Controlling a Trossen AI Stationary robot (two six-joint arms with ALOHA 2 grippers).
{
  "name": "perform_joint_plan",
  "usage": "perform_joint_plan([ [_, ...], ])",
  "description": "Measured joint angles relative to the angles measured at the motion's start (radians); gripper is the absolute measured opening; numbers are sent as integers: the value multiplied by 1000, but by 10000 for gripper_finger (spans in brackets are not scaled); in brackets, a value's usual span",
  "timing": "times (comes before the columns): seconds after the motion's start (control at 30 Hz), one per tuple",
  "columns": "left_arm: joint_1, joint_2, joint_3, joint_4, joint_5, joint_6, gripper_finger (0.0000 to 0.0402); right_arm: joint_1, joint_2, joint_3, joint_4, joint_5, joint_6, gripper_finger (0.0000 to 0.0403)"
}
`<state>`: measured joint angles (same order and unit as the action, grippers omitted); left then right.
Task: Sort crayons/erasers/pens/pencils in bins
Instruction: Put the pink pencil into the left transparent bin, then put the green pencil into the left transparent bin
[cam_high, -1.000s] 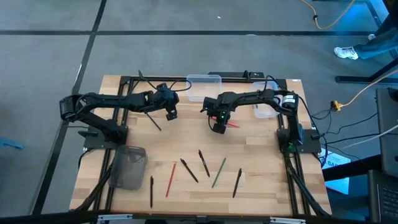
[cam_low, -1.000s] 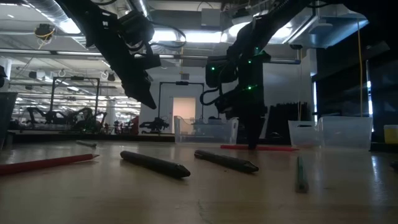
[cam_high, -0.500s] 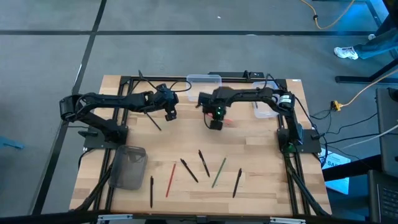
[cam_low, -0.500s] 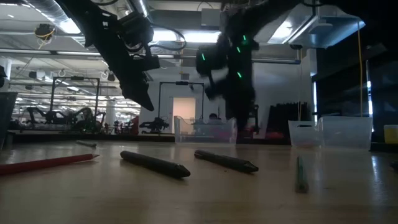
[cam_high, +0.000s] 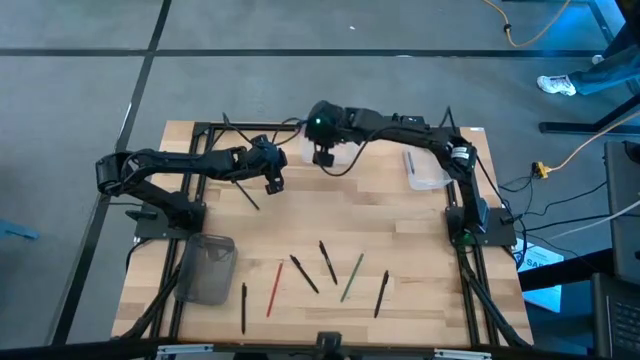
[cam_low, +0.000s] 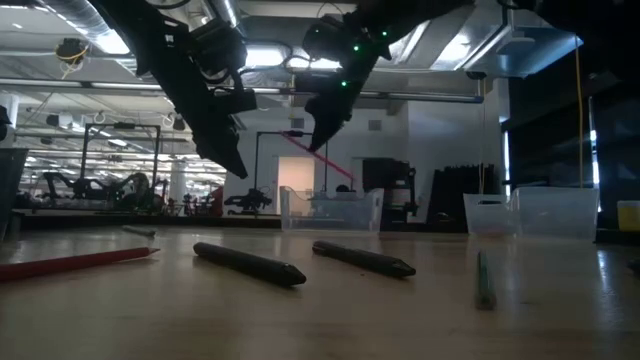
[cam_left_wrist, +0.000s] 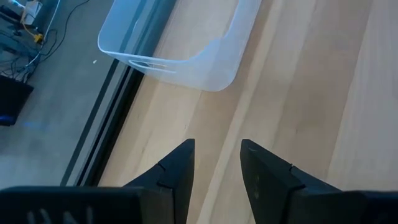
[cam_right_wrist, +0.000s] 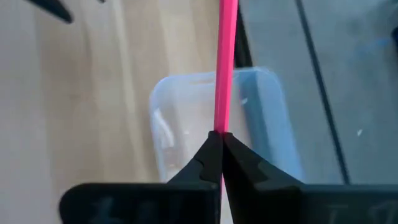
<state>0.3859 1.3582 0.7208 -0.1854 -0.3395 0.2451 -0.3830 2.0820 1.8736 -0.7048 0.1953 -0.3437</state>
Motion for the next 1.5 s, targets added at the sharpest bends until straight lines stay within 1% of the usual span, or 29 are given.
perform_joint_plan([
  [0.07,0,0,0,-5,0,0,124,-16,8,0,36,-5,-29,10],
  [0.2,-1,0,0,-7,0,0,124,-50,23,2,27,-5,-46,10],
  [0.37,0,0,0,-9,0,1,124,-82,51,2,-47,-4,-27,14],
  [0.53,0,0,0,-10,0,1,124,-88,52,2,-84,-2,45,40],
  [0.63,0,0,0,-12,0,4,124,-68,35,2,-112,-3,77,59],
  [0.73,0,0,0,-26,-2,27,124,-24,15,2,-175,-2,109,75],
  [0.83,0,0,0,-44,-42,38,124,31,16,2,-271,-16,166,84],
  [0.9,0,0,0,-52,-70,46,124,72,16,1,-334,-22,196,87],
  [1.03,0,0,0,-68,-76,47,124,167,17,-35,-394,-32,215,89],
  [1.13,0,0,0,-73,-77,46,124,245,14,-75,-400,-71,200,89],
  [1.27,-5,0,0,-77,-77,39,124,349,16,-163,-397,-118,144,89],
  [1.37,-16,0,0,-76,-78,38,124,422,16,-231,-390,-121,122,89],
  [1.5,-36,0,0,-59,-78,35,124,511,16,-282,-394,-120,101,89],
])
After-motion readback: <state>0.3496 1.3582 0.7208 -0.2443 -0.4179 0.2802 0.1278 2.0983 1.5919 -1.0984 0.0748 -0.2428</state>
